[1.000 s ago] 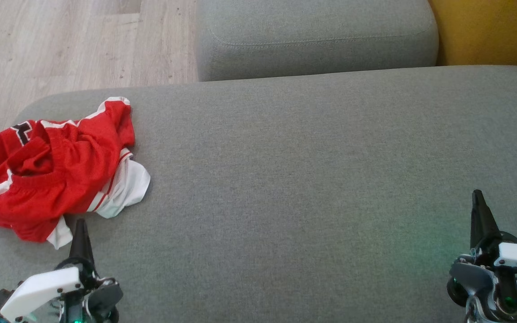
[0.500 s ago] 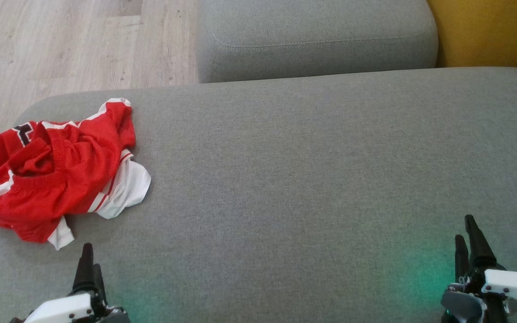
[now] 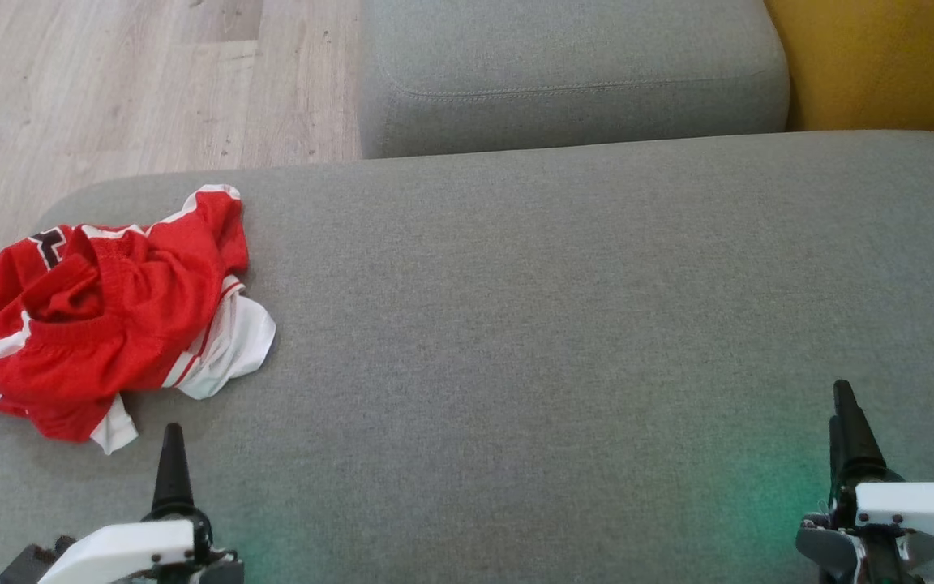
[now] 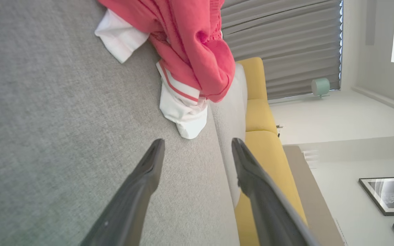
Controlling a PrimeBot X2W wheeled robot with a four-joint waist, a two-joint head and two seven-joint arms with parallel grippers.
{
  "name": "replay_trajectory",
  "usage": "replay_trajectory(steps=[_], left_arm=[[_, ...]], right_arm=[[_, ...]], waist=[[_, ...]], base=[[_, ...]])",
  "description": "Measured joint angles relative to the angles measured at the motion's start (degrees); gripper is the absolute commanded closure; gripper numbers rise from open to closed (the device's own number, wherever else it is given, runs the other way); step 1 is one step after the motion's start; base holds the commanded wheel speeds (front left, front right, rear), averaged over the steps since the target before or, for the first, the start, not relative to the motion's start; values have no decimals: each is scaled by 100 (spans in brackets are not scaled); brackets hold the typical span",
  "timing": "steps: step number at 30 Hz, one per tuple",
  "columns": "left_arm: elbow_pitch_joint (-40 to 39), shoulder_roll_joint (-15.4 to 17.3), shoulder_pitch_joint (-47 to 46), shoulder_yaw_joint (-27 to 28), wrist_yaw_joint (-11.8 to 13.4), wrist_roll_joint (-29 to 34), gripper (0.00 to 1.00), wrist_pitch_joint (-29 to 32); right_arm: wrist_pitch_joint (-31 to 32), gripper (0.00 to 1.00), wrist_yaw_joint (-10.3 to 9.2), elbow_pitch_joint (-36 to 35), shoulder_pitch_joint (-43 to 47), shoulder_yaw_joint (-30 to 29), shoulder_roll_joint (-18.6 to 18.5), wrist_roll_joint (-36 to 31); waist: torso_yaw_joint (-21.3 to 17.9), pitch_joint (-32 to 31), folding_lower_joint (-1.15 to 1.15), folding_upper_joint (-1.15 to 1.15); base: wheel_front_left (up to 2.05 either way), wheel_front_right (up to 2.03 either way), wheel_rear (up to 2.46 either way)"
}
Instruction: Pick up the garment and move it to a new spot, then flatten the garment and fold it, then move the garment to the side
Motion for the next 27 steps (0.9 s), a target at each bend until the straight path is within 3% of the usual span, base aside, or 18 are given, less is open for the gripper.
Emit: replay_trajectory(steps=[27], left_arm=[[-225, 3, 101, -411, 403, 1793, 0, -431]], right_arm=[[-420, 0, 0, -119, 138, 519, -1, -2120]], waist=[[13, -238, 0, 0]], base=[[0, 0, 0]])
